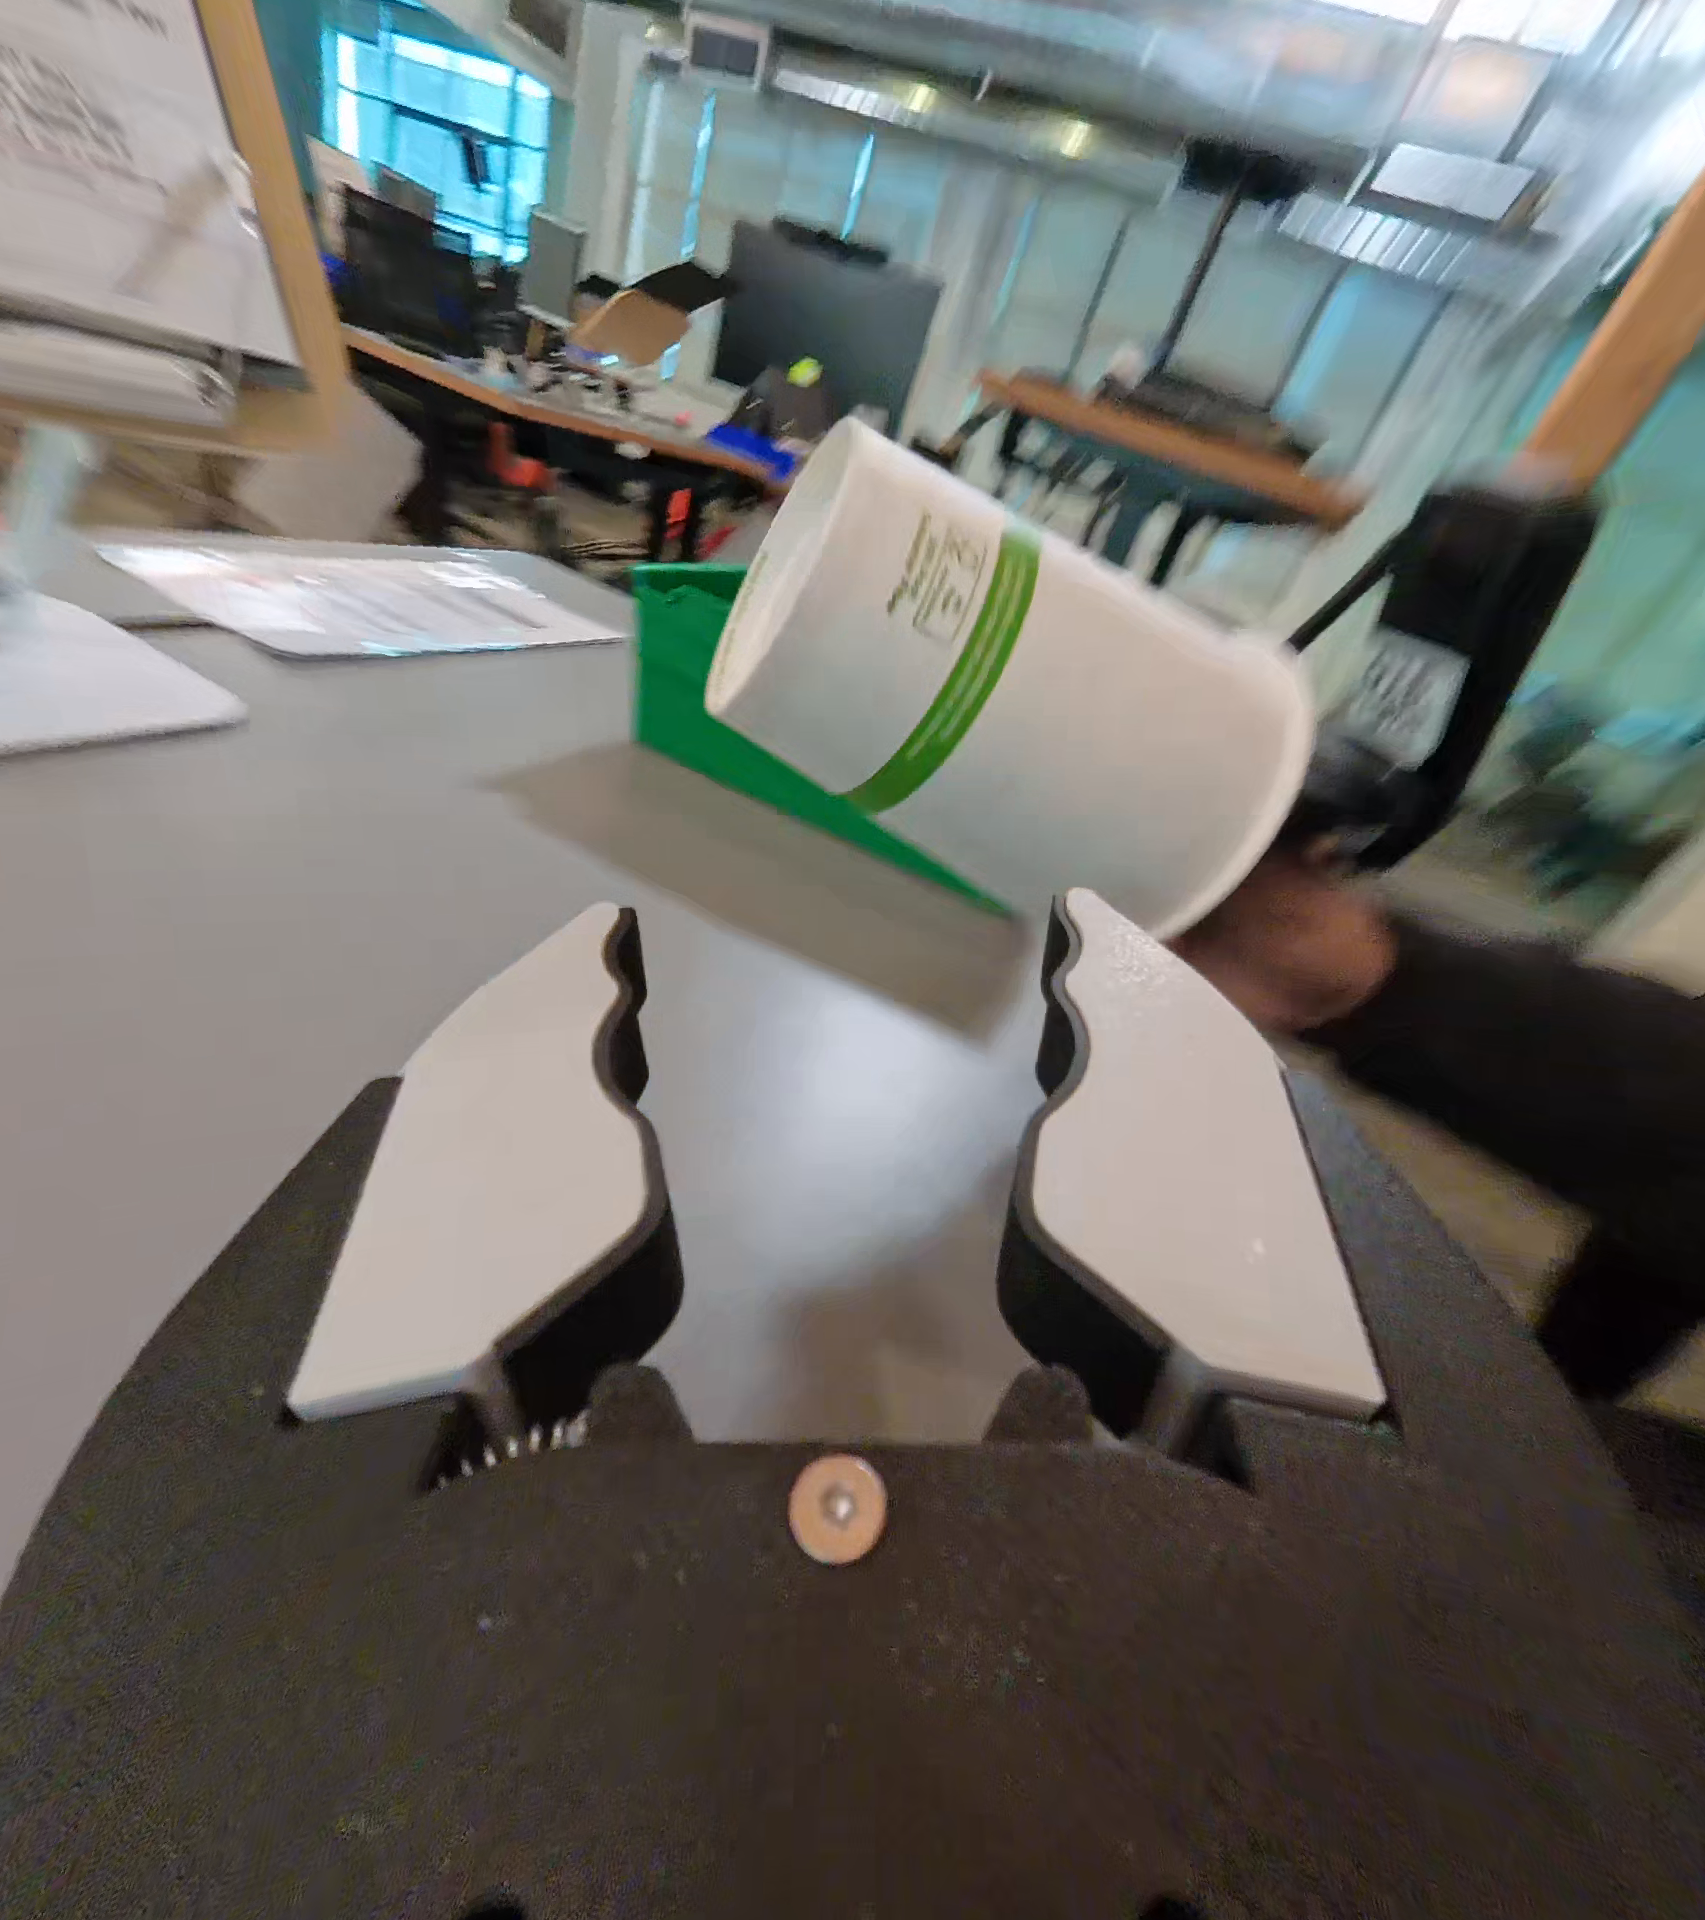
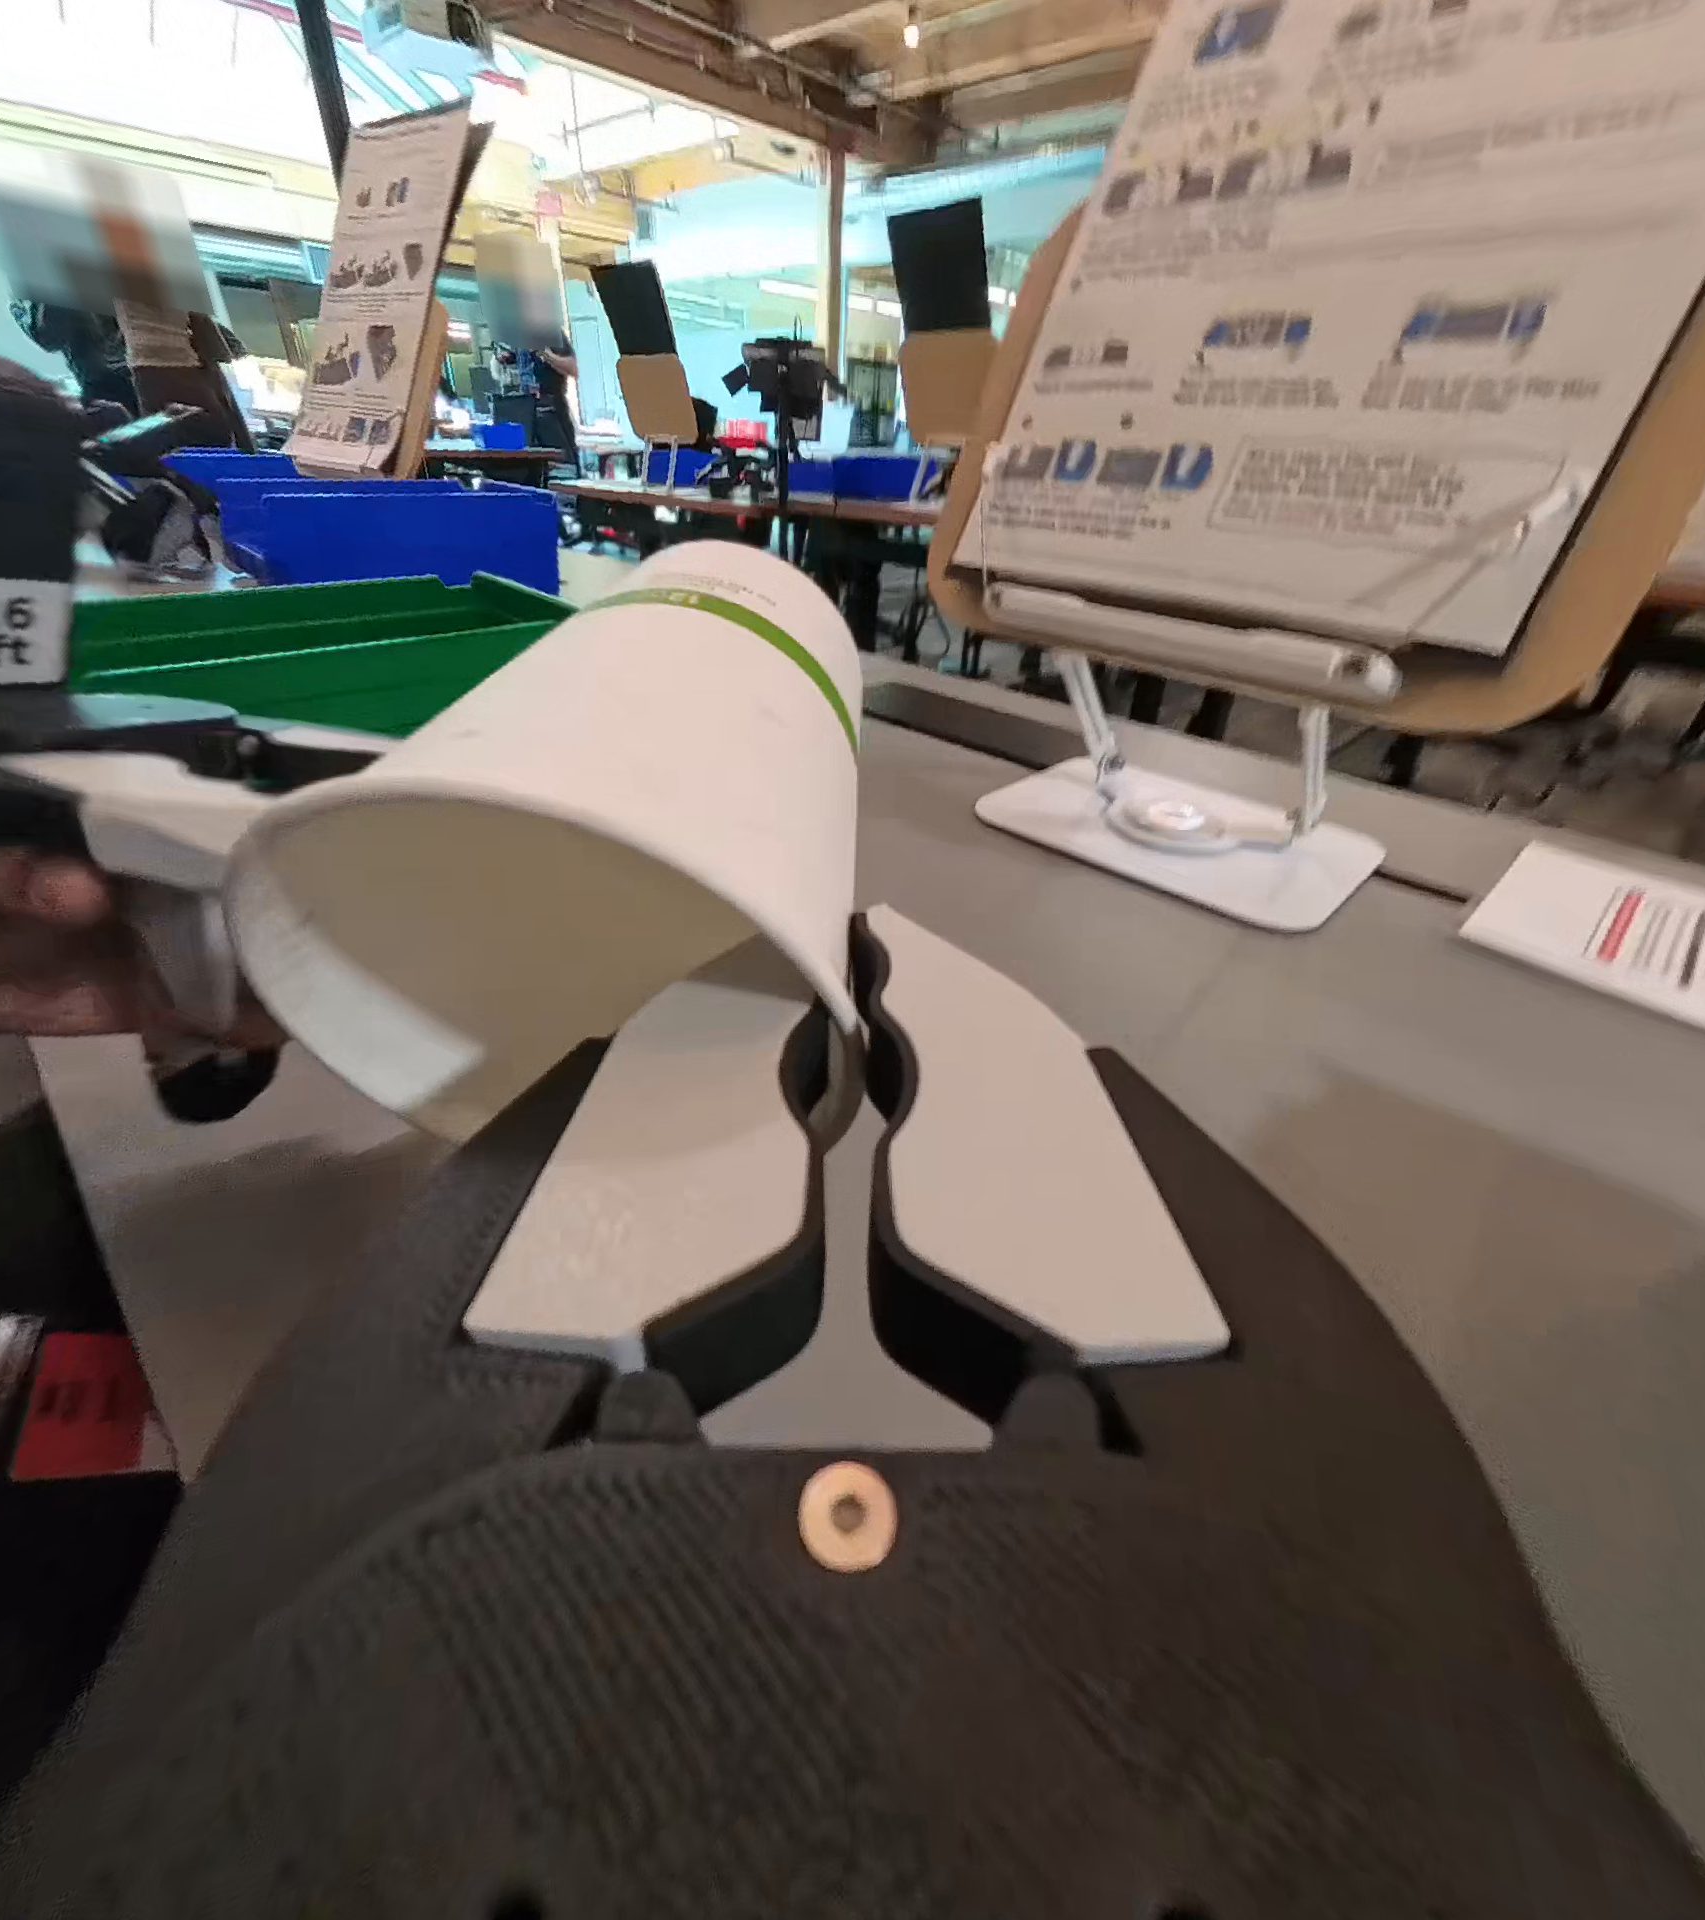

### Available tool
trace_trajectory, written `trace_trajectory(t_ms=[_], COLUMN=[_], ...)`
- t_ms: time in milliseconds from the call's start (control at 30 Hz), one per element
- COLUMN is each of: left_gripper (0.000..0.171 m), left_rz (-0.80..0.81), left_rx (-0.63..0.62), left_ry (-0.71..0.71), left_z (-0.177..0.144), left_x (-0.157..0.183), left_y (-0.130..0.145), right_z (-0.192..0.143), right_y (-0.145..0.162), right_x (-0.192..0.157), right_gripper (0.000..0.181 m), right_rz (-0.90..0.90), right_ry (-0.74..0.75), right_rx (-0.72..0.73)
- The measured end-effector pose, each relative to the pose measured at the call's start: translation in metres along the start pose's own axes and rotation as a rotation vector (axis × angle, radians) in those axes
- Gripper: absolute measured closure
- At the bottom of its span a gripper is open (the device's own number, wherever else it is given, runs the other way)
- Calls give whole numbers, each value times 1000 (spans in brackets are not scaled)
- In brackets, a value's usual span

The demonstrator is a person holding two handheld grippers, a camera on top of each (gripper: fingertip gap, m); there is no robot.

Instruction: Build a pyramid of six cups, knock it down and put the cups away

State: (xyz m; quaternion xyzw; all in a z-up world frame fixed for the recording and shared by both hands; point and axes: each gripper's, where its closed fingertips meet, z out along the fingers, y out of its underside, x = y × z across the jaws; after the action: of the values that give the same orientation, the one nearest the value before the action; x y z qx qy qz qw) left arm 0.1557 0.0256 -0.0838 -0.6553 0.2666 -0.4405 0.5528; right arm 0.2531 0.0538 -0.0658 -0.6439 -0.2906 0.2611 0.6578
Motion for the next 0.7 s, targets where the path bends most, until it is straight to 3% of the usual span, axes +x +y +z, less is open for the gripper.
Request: trace_trajectory(t_ms=[167,267,400,567,700], left_gripper=[90,82,68,79,77], left_rz=[638,895,1084,1163,1267], left_rx=[-153,-238,-300,-255,-275], left_ry=[-251,-275,-347,-388,-373], left_z=[-1,7,13,9,9], left_x=[-19,-13,-15,-17,-14], left_y=[19,37,48,37,44], right_z=[5,8,8,6,5], right_y=[28,41,56,69,76], right_x=[-2,-19,-37,-60,-64], right_gripper=[180,180,179,179,179], right_rz=[242,318,294,307,256], right_ry=[-121,-233,-312,-433,-440], right_rx=[-148,-219,-329,-436,-477])
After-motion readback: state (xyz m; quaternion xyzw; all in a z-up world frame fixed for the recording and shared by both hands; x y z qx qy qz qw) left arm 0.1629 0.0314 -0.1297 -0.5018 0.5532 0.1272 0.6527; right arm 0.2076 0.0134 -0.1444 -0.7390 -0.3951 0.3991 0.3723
